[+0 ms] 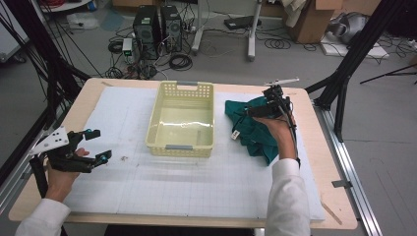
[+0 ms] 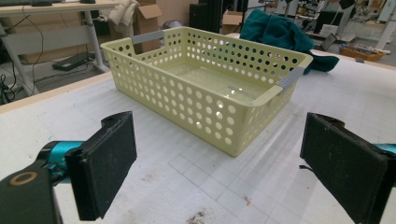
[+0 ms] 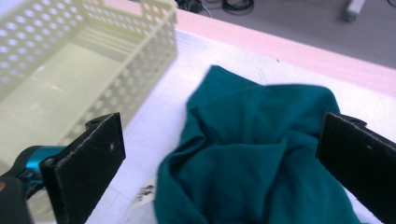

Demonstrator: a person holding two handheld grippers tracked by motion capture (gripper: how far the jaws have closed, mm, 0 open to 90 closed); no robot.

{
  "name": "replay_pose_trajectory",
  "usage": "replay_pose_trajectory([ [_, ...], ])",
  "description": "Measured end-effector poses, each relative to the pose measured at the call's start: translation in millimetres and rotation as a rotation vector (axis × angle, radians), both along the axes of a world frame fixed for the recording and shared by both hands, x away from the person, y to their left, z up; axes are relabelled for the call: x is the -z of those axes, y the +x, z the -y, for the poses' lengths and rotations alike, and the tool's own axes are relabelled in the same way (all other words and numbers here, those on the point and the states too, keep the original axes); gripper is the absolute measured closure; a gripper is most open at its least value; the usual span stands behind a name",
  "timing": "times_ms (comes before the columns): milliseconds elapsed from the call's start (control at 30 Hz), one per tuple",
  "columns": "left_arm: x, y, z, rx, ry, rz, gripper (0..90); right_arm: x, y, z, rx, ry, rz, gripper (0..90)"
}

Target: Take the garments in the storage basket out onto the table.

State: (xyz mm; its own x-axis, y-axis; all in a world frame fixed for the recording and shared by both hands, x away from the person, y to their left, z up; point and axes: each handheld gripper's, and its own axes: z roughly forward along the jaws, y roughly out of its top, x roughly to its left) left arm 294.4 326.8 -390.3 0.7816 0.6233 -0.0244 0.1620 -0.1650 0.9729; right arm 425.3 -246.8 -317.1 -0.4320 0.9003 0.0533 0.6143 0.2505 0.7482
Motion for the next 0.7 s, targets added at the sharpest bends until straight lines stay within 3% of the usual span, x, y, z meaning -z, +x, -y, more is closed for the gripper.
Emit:
replay_pose_trajectory([
  [267,-1.0,-2.2,1.3,-0.004,0.006,0.005,10.9,-13.2,-24.5,-6.6,-0.065,0.009,0.066,0.4],
  [600,-1.1,-3.2,1.1,-0.008,0.018,0.005,11.0,-12.1,-51.4,-6.0,-0.121,0.028,0.130,0.3],
  [700,-1.3,-3.8,1.1,-0.010,0.016,0.006,10.9,-12.8,-64.7,-4.3,-0.136,0.063,0.162,0.3],
])
